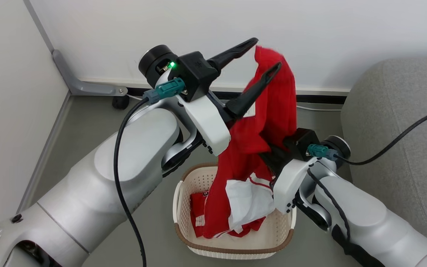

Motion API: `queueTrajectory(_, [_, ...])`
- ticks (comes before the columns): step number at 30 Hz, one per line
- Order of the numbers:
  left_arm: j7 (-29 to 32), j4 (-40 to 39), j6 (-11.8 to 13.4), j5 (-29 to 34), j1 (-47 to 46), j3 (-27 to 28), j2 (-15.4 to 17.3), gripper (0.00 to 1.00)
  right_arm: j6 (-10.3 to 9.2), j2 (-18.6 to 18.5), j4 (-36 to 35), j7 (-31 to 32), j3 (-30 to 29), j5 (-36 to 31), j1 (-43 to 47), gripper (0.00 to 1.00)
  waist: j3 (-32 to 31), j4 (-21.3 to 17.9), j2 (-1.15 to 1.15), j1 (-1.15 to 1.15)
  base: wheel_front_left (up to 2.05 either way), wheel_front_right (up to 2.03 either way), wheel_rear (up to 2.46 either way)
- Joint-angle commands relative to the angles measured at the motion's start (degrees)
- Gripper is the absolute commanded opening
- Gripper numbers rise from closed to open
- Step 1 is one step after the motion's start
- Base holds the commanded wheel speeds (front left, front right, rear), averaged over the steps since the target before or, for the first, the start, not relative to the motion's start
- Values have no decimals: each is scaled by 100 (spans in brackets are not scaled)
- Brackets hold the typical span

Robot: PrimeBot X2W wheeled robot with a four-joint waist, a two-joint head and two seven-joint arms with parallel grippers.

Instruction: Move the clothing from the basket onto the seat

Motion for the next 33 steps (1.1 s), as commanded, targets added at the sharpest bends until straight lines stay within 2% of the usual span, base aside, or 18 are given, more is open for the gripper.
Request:
queueTrajectory(1, [-29,-36,1,-63,-99,203,171,100,24,-17,-191,-36,-145,-59,-81,0,18,-63,0,0,0,0,0])
queueTrajectory(12, [-29,45,1,-60,155,254,298,100,24,-168,-682,-36,-838,-443,209,0,90,-311,0,0,0,0,0])
queueTrajectory(18, [-29,26,1,-34,456,363,375,100,24,-263,-1158,-36,-1480,-790,547,0,68,-632,0,0,0,0,0])
queueTrajectory(33, [-29,26,1,9,1191,665,474,100,24,-432,-1997,-36,-2429,-1281,1129,0,-57,-1720,0,0,0,0,0])
